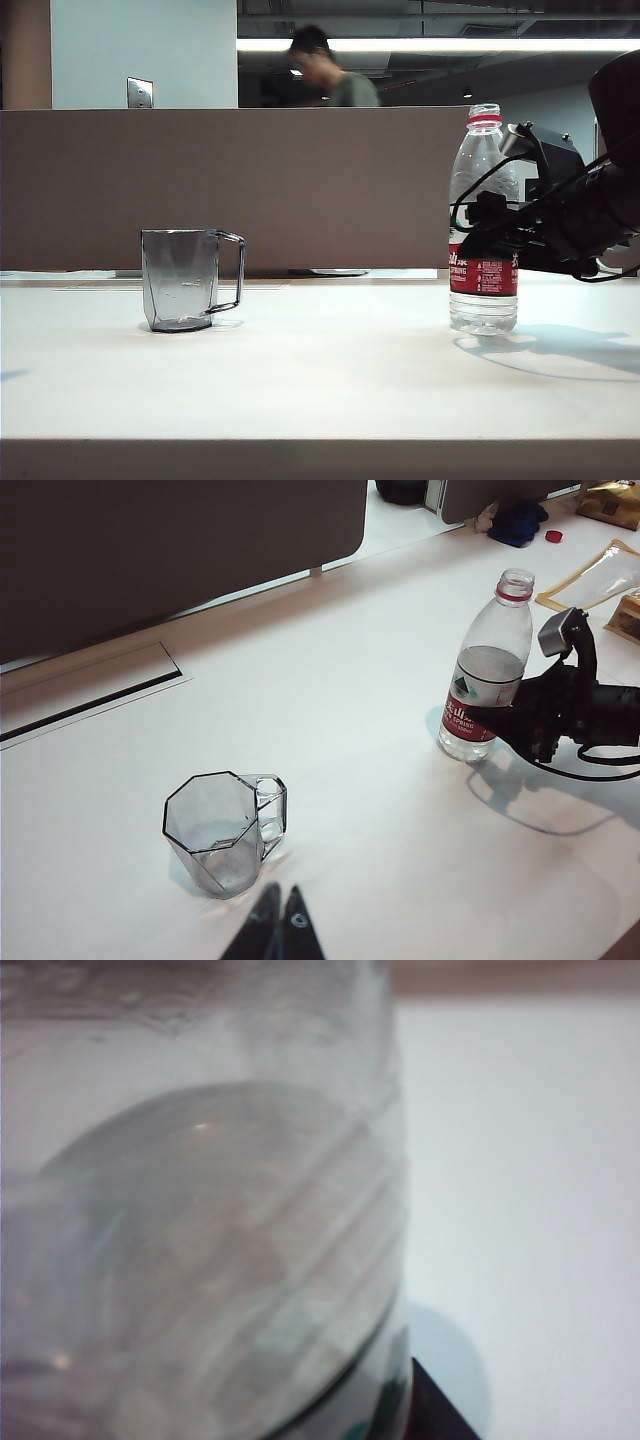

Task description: Pick up the mineral water bottle on the table and pour water into the mug until it's half full.

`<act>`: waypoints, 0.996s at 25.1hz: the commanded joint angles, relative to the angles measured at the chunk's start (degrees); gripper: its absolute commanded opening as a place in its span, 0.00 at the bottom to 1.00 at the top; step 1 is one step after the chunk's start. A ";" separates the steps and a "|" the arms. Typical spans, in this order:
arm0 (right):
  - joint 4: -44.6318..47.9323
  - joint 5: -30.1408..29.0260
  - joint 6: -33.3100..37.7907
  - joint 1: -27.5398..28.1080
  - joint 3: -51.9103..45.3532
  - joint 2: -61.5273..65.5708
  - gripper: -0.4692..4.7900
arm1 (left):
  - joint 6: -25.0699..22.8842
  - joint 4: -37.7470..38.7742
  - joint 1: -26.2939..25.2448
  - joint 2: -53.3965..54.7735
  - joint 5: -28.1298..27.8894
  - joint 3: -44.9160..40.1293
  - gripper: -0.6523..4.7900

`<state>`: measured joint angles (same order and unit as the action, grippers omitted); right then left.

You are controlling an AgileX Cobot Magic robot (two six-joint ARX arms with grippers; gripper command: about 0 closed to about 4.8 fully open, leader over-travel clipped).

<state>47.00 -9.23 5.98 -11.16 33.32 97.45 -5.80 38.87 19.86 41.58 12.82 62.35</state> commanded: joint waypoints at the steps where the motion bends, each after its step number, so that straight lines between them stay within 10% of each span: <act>1: 0.90 0.17 -0.02 0.07 0.22 -0.33 0.69 | -0.20 -0.17 -0.07 -0.09 -0.09 0.35 0.11; 15: -1.01 1.90 -3.52 0.07 2.54 -8.94 0.74 | -0.20 0.20 -0.07 -0.09 -0.09 0.35 0.11; 25: -23.23 3.78 -7.78 -0.39 16.31 -14.91 0.75 | -0.20 1.40 -0.07 -0.09 -0.20 0.35 0.12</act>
<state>23.46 -5.39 -1.48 -11.29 47.33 83.44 -5.80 40.25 19.86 41.60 12.78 62.35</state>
